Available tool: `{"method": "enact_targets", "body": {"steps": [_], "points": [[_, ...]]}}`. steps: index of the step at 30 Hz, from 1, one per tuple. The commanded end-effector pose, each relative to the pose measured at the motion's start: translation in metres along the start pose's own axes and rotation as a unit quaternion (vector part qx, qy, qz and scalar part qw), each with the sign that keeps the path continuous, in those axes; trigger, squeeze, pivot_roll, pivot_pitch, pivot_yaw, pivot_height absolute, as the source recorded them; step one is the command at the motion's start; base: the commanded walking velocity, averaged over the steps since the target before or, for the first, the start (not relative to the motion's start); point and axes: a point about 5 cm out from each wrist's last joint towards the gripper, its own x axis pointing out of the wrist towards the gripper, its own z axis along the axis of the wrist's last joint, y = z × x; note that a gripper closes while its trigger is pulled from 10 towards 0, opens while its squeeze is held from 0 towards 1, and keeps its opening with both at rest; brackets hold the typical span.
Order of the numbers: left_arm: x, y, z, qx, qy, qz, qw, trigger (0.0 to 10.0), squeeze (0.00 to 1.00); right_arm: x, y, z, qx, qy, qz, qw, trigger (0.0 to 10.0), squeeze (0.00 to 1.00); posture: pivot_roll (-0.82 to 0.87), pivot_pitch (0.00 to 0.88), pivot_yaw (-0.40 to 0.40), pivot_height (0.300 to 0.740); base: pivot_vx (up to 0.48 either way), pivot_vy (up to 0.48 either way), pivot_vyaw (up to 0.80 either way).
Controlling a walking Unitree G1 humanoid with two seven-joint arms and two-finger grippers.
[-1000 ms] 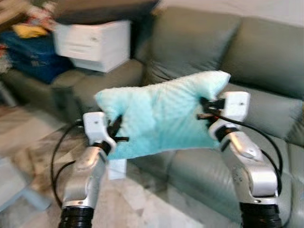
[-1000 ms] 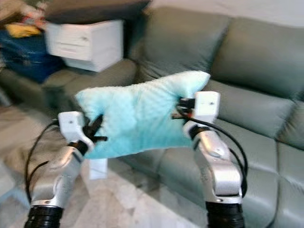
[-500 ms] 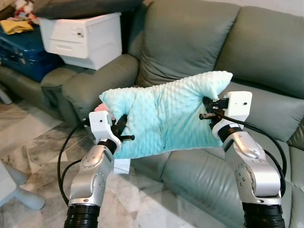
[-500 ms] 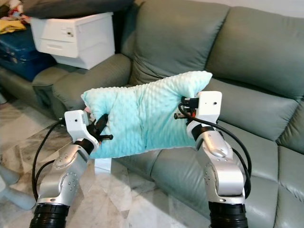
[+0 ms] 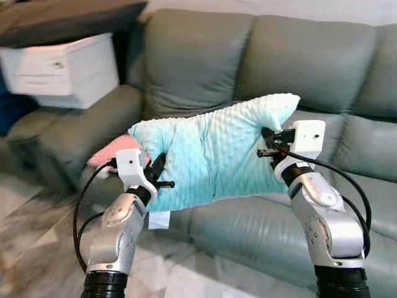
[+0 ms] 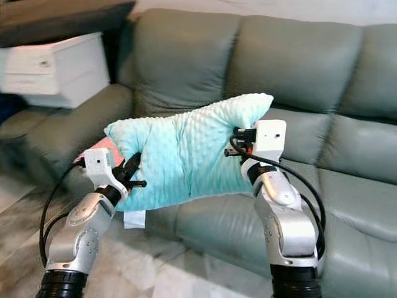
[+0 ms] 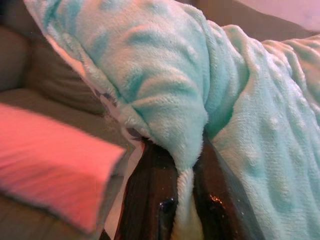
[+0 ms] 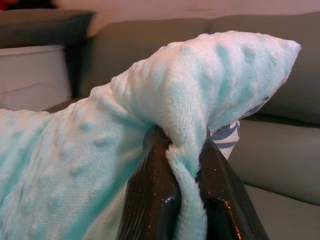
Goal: Move the pillow to the sofa
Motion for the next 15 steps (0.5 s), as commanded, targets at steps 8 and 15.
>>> {"method": "enact_targets", "body": {"steps": [8, 15], "points": [[0.002, -0.0092, 0.0068, 0.006, -0.011, -0.025, 1.0, 10.0, 0.0, -0.0004, -0.0007, 0.006, -0.005, -0.009, -0.003, 1.0, 10.0, 0.0, -0.1, 0.0, 0.019, 0.74, 0.48, 0.0, -0.79], [0.0023, -0.0087, 0.0067, 0.004, -0.011, -0.017, 1.0, 10.0, 0.0, -0.0013, -0.0007, 0.0065, -0.004, -0.013, -0.002, 1.0, 10.0, 0.0, -0.1, 0.0, 0.022, 0.74, 0.398, 0.0, -0.67]]}}
